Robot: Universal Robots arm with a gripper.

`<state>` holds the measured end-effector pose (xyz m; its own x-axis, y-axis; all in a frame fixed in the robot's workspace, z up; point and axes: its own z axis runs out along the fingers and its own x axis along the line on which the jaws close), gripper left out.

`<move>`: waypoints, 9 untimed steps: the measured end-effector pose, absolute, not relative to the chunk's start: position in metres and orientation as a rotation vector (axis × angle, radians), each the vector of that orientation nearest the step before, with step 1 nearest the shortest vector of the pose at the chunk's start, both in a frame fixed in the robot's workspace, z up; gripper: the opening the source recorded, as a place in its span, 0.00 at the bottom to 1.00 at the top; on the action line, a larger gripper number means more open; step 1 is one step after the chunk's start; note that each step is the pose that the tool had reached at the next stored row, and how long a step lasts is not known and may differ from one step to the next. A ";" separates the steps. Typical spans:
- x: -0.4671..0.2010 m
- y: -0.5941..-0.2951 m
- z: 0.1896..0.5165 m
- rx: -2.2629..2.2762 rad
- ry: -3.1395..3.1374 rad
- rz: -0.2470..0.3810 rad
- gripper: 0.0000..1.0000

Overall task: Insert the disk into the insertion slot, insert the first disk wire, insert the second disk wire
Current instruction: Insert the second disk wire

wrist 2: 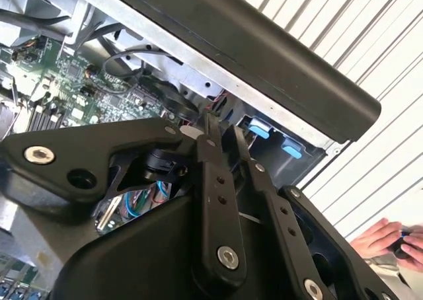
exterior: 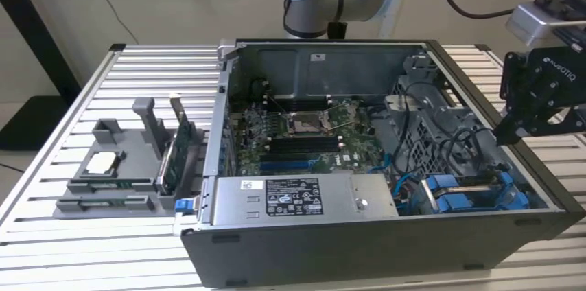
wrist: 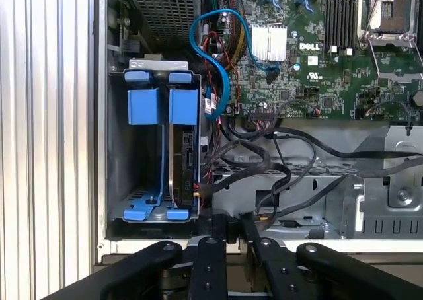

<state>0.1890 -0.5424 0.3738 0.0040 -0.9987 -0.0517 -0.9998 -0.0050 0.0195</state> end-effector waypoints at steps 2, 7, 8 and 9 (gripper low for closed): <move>0.189 -0.542 0.374 -2.210 2.200 0.079 0.17; 0.189 -0.542 0.374 -2.209 2.200 0.079 0.17; 0.189 -0.542 0.373 -2.209 2.200 0.078 0.16; 0.189 -0.542 0.373 -2.209 2.200 0.078 0.16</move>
<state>0.1891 -0.5424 0.3735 0.0035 -0.9987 -0.0514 -0.9998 -0.0045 0.0195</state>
